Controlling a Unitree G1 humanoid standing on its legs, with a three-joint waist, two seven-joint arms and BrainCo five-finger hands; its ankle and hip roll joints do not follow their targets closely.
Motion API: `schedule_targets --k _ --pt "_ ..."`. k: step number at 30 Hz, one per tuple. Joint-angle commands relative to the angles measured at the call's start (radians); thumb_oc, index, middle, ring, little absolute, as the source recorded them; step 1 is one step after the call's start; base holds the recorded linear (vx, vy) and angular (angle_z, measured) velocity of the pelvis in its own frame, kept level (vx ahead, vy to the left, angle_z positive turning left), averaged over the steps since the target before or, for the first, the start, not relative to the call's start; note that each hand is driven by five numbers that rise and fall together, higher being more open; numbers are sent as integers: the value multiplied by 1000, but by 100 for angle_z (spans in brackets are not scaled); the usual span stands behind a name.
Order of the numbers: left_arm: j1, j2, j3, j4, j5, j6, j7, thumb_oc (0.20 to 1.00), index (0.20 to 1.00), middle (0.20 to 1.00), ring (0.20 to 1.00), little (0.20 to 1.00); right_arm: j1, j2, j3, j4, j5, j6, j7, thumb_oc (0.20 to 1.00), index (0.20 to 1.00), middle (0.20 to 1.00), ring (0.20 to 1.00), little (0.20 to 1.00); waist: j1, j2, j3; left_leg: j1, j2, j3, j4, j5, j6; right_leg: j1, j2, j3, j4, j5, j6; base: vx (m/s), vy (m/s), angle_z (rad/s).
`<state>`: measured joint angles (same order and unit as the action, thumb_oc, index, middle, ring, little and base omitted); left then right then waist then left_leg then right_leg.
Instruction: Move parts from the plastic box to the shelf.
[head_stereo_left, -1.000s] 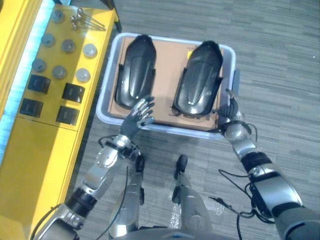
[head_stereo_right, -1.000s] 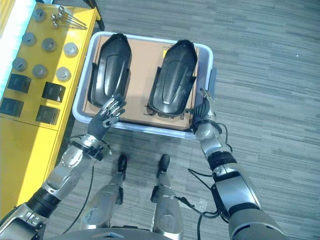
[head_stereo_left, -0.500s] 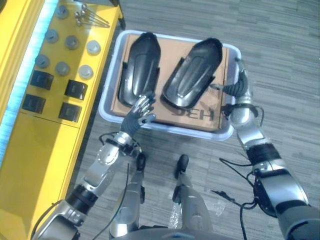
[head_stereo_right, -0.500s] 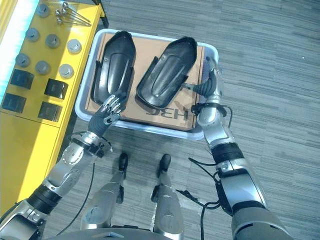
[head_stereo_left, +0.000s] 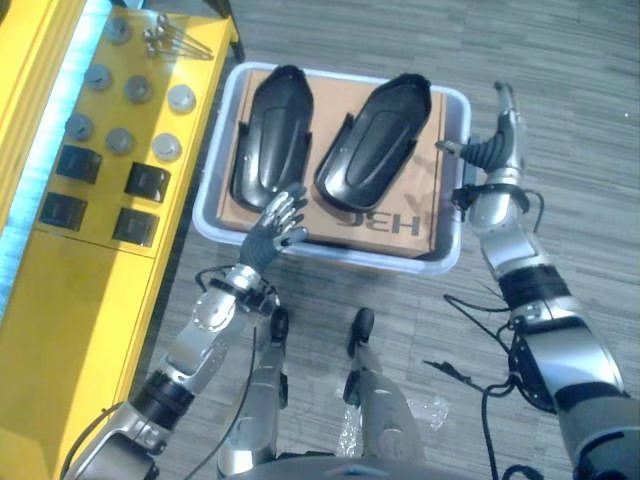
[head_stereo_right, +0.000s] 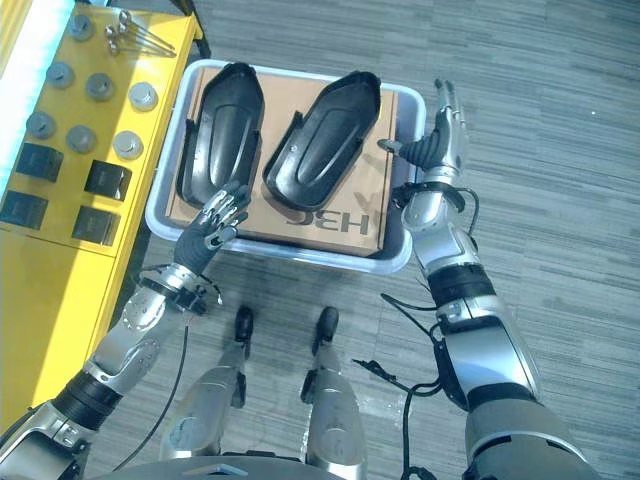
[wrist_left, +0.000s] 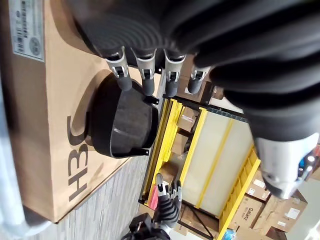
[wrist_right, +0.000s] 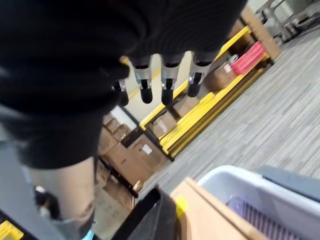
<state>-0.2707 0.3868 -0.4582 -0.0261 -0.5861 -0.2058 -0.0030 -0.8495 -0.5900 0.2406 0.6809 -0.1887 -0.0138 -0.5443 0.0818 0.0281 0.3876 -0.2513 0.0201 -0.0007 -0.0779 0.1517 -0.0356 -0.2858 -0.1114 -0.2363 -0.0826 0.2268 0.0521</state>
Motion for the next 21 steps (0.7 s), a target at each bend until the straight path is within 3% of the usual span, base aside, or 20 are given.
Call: schedule_targets --k 1,11,18,19,20,21 --pt "4 27 -26 -44 -4 -65 8 1000 1000 1000 1000 1000 -88 -18 37 83 89 -17 24 1000 1000 1000 1000 1000 37 -19 -49 -19 50 -44 -9 -95 -41 84 -75 45 -5 -187 118 8 22 7" --pt "18 26 -14 -46 4 -57 15 1000 1000 1000 1000 1000 -66 31 62 206 114 -3 56 1000 1000 1000 1000 1000 39 -12 -40 -27 43 -51 -9 -93 -43 90 -81 33 -5 -187 121 9 9 8" --pt "12 34 -18 -48 16 -53 6 1000 1000 1000 1000 1000 -125 109 178 558 171 16 212 1000 1000 1000 1000 1000 49 -12 -26 -34 39 -46 -9 -88 -42 80 -83 38 -5 -176 124 0 0 0" --pt "14 41 -24 -51 24 -47 -7 1000 1000 1000 1000 1000 -158 113 203 658 160 40 259 467 467 467 467 467 56 -10 -27 -35 39 -48 -9 -85 -44 80 -84 36 -5 -176 125 0 0 0" --pt "13 42 -27 -48 25 -40 -16 1000 1000 1000 1000 1000 -167 118 221 700 137 53 280 200 200 200 200 200 59 -9 -27 -36 39 -51 -9 -82 -45 82 -85 34 -5 -176 126 0 0 0" --pt "13 42 -27 -48 25 -40 -16 1000 1000 1000 1000 1000 -167 118 221 700 137 53 280 200 200 200 200 200 59 -9 -27 -36 39 -51 -9 -82 -45 82 -85 34 -5 -176 126 0 0 0"
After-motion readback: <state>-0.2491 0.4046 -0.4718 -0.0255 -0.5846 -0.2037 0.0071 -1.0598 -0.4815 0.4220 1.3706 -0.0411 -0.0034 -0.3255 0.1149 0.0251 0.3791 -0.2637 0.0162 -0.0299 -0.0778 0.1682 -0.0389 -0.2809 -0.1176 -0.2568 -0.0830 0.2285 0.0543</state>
